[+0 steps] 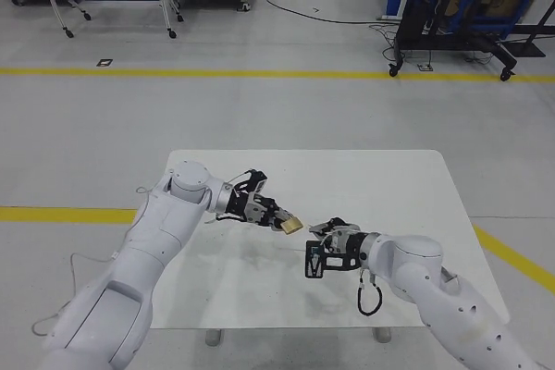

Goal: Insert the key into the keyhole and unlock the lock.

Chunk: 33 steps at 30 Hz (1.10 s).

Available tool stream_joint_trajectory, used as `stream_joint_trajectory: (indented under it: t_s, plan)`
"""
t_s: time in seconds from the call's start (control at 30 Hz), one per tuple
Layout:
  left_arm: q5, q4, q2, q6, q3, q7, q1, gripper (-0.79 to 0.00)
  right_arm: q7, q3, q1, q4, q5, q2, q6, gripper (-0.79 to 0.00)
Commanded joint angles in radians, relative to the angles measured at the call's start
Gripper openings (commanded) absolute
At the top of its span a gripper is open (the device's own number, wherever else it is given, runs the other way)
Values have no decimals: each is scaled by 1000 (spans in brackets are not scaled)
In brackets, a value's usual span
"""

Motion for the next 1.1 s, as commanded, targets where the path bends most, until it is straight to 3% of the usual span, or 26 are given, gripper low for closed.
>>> stream_joint_trajectory:
  t_s: [0.0, 0.2, 0.6, 0.9, 1.07]
  plan:
    - [3, -8, 1, -2, 2, -6, 3, -785, 23, -18, 14, 7, 3, -5, 4, -785]
    - [11, -23, 3, -1, 9, -6, 8, -785, 71, -63, 44, 15, 14, -19, 8, -785]
    - [9, -29, 6, 11, 9, 27, 12, -785, 51, -81, 47, -26, -1, -23, -18, -785]
    - [-35, -21, 11, 31, -22, 91, 15, -785, -22, 86, -17, -44, 106, -4, 5, -785]
    - [-35, -21, 11, 31, -22, 91, 15, -785, -22, 86, -17, -44, 106, -4, 5, -785]
